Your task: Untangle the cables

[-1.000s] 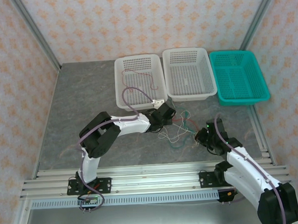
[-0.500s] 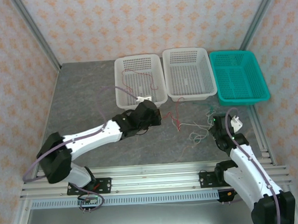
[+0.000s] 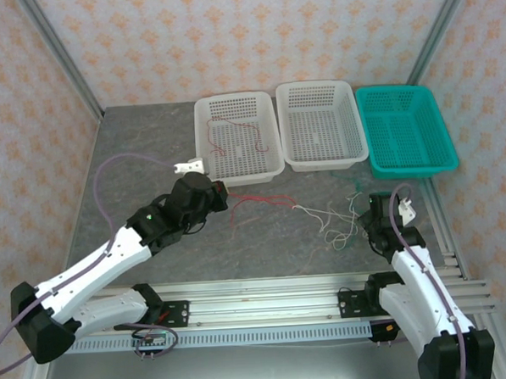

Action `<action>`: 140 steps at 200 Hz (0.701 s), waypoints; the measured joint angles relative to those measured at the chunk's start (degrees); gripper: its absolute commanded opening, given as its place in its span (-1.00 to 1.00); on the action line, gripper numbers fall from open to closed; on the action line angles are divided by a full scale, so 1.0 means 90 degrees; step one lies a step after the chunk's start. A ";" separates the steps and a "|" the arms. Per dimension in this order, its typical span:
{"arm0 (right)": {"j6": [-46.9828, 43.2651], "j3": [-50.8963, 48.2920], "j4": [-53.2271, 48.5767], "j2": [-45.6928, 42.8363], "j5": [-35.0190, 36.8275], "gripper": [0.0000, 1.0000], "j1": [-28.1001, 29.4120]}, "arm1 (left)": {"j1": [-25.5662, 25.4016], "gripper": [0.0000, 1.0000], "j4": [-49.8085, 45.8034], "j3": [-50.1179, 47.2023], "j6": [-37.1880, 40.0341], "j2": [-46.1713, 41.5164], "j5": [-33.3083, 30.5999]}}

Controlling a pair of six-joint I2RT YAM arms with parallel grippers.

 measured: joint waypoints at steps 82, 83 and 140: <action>-0.0075 -0.0041 0.0007 0.0087 0.0223 -1.00 -0.0216 | 0.1938 -1.00 -0.0663 -0.0092 0.0510 -0.1353 0.0129; -0.0080 -0.0051 0.0032 0.0085 0.0180 -1.00 -0.0216 | 0.1940 -1.00 -0.0641 -0.0100 0.0515 -0.1353 0.0151; -0.1056 -0.0231 0.0998 -0.0056 -0.2147 0.67 -0.0182 | 0.1496 -1.00 0.0221 -0.0559 0.0928 -0.0862 0.1591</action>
